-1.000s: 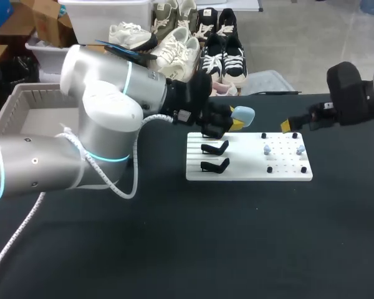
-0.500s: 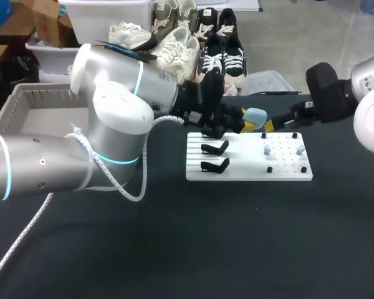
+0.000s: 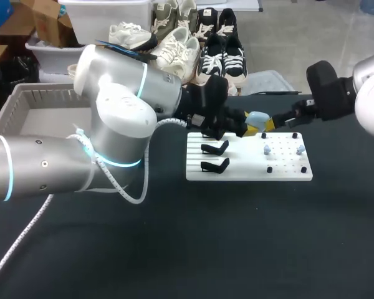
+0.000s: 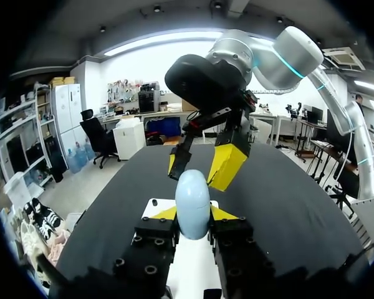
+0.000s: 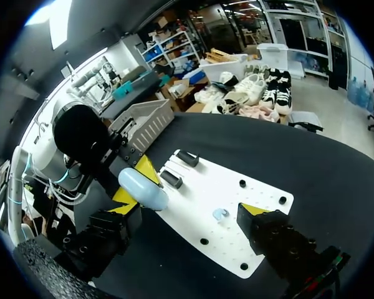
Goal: Pick up each earbud case from the left stands, insert the matching earbuds, close the lid, and place the case in the box.
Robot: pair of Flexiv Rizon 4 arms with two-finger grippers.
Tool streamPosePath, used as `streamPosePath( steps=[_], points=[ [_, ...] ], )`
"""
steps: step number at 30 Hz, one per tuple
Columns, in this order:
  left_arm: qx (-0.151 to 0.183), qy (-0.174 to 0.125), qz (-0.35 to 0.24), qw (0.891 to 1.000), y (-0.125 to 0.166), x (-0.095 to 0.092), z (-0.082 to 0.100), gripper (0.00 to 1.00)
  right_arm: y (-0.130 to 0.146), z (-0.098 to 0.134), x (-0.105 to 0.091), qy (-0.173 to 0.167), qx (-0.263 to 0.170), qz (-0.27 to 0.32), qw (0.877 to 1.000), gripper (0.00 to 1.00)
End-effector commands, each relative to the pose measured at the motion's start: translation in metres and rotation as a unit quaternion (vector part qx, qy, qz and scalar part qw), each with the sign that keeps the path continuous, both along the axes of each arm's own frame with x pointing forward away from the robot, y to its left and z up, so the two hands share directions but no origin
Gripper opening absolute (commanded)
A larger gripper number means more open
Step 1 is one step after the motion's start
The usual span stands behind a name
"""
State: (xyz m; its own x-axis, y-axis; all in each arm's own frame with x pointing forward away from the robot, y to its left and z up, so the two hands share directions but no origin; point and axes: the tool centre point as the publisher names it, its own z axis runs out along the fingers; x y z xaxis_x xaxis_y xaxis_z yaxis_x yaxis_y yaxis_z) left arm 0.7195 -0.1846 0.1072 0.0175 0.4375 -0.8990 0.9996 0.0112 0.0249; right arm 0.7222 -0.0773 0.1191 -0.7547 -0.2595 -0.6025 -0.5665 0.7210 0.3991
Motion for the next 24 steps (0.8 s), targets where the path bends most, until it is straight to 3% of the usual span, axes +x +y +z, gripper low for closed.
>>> streamPosePath(
  steps=[1,11,18,24],
  points=[
    [0.002,0.001,-0.007,1.0,-0.001,-0.004,0.0,0.0,-0.003,0.002,0.005,0.0,0.004,0.003,1.0,1.0],
    [0.001,0.0,-0.017,1.0,0.001,-0.012,-0.007,0.0,-0.011,0.021,0.003,-0.022,-0.009,-0.006,1.0,1.0],
    [-0.032,0.0,-0.026,0.999,0.003,-0.013,-0.008,0.0,-0.028,0.031,-0.012,-0.028,-0.032,-0.05,0.998,1.0],
    [-0.07,-0.01,-0.031,0.997,0.005,-0.013,-0.005,0.0,-0.043,0.025,-0.025,-0.012,-0.043,-0.087,0.995,1.0]
  ],
)
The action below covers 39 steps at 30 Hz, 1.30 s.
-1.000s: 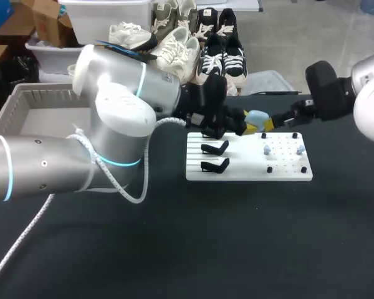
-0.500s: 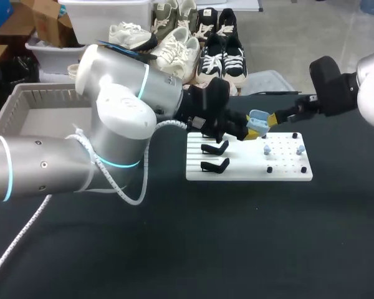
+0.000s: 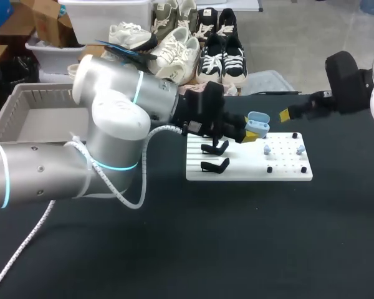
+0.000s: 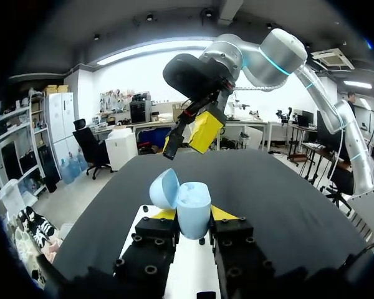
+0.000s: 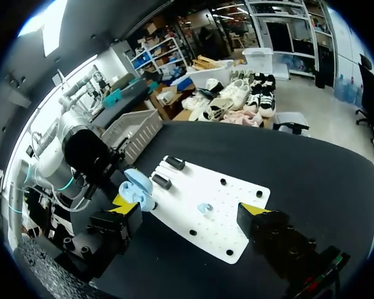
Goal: Pick up each earbud case from the left stands, insert the matching earbuds, close the lid, and place the case in the box.
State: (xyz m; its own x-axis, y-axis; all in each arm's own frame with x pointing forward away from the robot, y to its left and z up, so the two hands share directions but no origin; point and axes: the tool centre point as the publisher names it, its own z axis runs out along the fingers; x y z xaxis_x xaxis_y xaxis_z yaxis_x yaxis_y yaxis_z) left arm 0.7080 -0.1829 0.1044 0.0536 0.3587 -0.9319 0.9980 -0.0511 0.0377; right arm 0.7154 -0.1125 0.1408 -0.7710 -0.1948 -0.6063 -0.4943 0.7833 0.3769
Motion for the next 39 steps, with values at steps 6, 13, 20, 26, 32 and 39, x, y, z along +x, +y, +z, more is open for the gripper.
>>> streamPosePath(
  steps=[6,13,20,26,32,39],
  points=[
    [-0.066,-0.008,0.007,0.998,0.006,-0.002,0.003,0.0,-0.015,-0.005,-0.026,0.008,-0.047,-0.064,0.997,1.0],
    [-0.082,-0.02,0.019,0.996,0.01,0.001,0.0,0.0,-0.021,-0.012,-0.03,0.014,-0.052,-0.087,0.995,1.0],
    [-0.088,0.005,0.035,0.995,0.016,0.012,-0.007,0.0,-0.024,-0.012,-0.032,0.019,-0.055,-0.097,0.994,1.0],
    [-0.085,-0.003,0.032,0.996,0.019,0.009,-0.008,0.0,-0.025,-0.014,-0.031,0.02,-0.056,-0.1,0.993,1.0],
    [-0.079,-0.012,0.041,0.996,0.021,0.007,-0.008,0.0,-0.027,-0.017,-0.029,0.023,-0.056,-0.099,0.993,1.0],
    [-0.079,-0.012,0.041,0.996,0.021,0.007,-0.008,0.0,-0.042,-0.019,-0.03,0.034,-0.088,-0.094,0.991,1.0]
  ],
)
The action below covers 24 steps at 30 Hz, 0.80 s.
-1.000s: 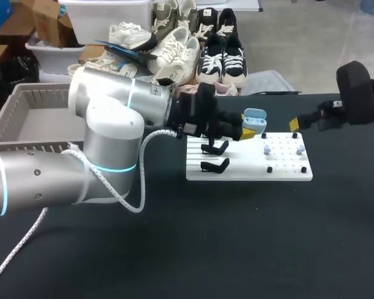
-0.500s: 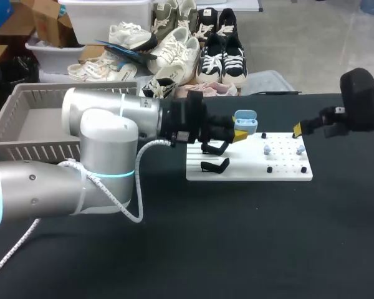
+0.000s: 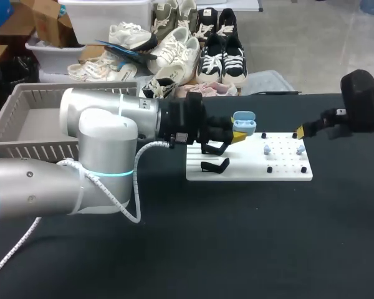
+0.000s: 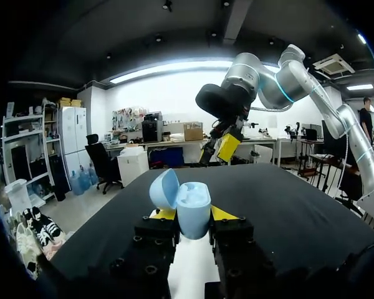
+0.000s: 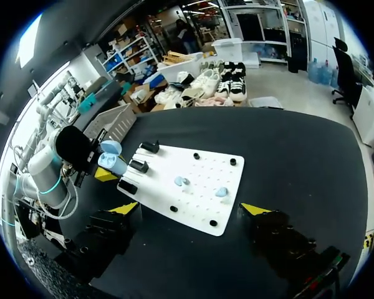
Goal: Pick up each earbud case from the left stands, insert the matching earbuds, close the lid, and place the case in the box.
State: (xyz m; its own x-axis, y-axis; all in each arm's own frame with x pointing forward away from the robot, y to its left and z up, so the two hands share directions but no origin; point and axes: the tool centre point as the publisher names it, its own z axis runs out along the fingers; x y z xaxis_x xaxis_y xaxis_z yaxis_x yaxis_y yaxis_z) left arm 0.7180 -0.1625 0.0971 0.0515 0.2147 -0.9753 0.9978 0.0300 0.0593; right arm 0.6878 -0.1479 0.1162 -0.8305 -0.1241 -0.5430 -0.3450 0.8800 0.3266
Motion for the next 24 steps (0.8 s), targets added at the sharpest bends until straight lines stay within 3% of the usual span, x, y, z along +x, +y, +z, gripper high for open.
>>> streamPosePath(
  steps=[1,8,16,24],
  points=[
    [-0.002,-0.002,0.004,1.0,0.001,-0.003,-0.001,0.0,-0.009,0.005,-0.002,0.008,-0.052,-0.015,0.999,1.0],
    [-0.002,-0.002,0.004,1.0,0.001,-0.003,-0.001,0.0,-0.02,0.0,-0.004,0.004,-0.121,0.008,0.993,1.0],
    [-0.002,-0.002,0.004,1.0,0.001,-0.003,-0.001,0.0,-0.021,-0.016,-0.005,0.023,-0.219,0.025,0.975,1.0],
    [-0.002,-0.002,0.004,1.0,0.001,-0.003,-0.001,0.0,-0.018,-0.034,-0.007,0.025,-0.272,0.057,0.96,1.0]
  ],
)
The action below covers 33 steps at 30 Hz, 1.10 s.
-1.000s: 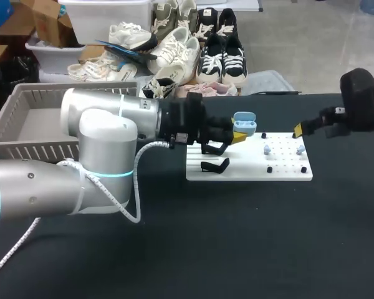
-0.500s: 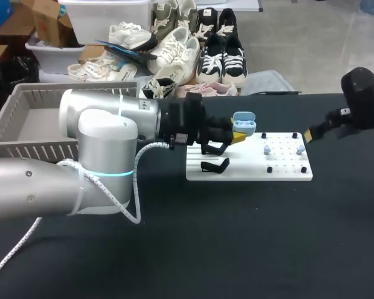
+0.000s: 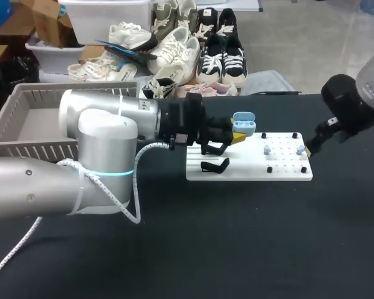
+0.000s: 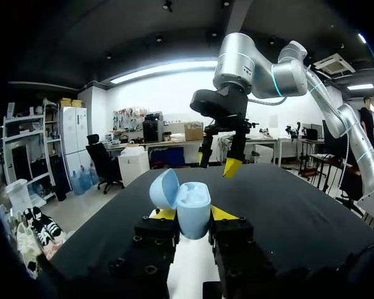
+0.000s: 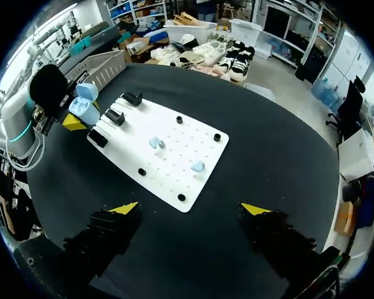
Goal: Pick up each earbud case from the left stands, insert the matching earbuds, close the lid, and place the case in the box.
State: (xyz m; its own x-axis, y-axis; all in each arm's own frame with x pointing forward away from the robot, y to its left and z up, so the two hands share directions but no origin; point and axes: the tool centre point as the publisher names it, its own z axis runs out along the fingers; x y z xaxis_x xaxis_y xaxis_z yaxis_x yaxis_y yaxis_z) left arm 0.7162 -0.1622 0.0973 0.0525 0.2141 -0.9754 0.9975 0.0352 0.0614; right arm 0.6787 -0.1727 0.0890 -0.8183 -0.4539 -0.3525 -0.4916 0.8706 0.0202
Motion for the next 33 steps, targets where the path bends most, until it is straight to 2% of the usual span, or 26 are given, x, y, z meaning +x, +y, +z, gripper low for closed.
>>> streamPosePath(
  steps=[1,14,24,33],
  points=[
    [-0.002,-0.001,0.002,1.0,0.0,-0.001,-0.001,0.0,0.007,-0.009,0.002,-0.033,-0.085,-0.023,0.996,1.0],
    [-0.002,-0.001,0.002,1.0,0.0,-0.001,-0.001,0.0,0.006,-0.028,0.018,-0.049,-0.125,-0.005,0.991,1.0],
    [-0.002,-0.001,0.002,1.0,0.0,-0.001,-0.001,0.0,0.012,-0.042,0.04,-0.053,-0.122,0.005,0.991,1.0],
    [-0.002,-0.001,0.002,1.0,0.0,-0.001,-0.001,0.0,0.021,-0.051,0.051,-0.052,-0.095,-0.034,0.994,0.98]
  ],
)
